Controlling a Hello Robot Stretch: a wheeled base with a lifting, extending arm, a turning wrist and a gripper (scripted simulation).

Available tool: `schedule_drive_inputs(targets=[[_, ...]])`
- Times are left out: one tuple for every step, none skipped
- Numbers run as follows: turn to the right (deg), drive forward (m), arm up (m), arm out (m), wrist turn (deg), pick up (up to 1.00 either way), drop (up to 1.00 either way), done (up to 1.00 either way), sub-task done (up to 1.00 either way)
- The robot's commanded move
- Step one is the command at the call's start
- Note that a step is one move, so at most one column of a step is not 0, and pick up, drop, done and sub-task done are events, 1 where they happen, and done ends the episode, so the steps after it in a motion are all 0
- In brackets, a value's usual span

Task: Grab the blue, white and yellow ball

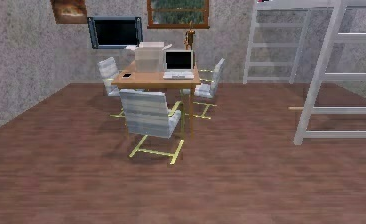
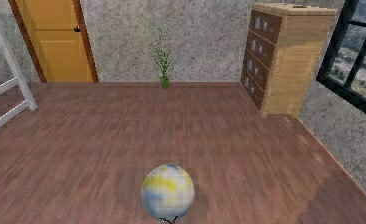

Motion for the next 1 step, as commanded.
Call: schedule_drive_inputs(targets=[[0.0, 0.0, 0.0, 0.0, 0.0, 1.0, 0.0, 0.0, 0.0]])
